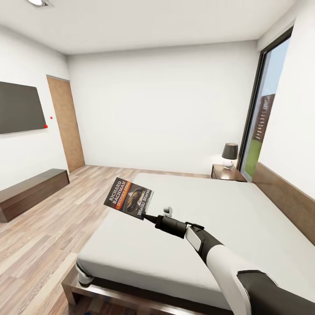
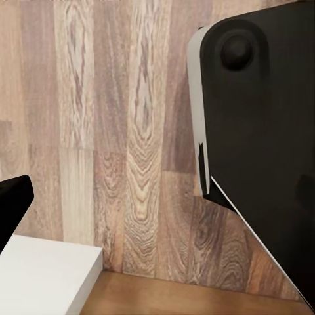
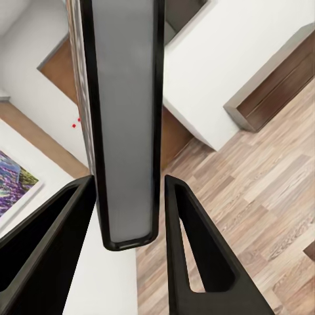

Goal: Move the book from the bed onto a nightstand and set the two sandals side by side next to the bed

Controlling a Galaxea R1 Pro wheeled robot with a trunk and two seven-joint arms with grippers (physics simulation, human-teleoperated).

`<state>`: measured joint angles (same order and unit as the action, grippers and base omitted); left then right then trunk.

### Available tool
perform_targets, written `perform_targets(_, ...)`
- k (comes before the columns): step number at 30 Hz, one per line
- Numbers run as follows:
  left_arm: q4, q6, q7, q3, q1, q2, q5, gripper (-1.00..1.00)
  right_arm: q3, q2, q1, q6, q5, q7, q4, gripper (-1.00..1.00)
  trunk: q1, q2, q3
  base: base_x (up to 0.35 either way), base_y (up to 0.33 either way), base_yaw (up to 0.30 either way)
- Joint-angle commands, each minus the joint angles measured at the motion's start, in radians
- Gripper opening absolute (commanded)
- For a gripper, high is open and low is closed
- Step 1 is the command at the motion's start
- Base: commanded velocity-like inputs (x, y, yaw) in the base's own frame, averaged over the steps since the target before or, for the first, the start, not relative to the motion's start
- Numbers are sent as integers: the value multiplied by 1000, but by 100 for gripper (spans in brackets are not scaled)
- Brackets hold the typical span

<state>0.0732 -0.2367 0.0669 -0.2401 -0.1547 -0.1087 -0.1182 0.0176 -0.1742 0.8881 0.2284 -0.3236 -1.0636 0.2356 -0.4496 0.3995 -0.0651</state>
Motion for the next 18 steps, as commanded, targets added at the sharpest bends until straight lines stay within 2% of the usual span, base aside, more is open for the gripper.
perform_targets(1,2,-1,3,-9,-1,0,-10,100,2,0,0,11,-5,-2,0,-100,0,0,0,0,0,3)
perform_targets(18,2,0,3,-7,-1,1,-10,100,-3,0,-1,11,-7,-1,-6,-100,0,0,0,0,0,0)
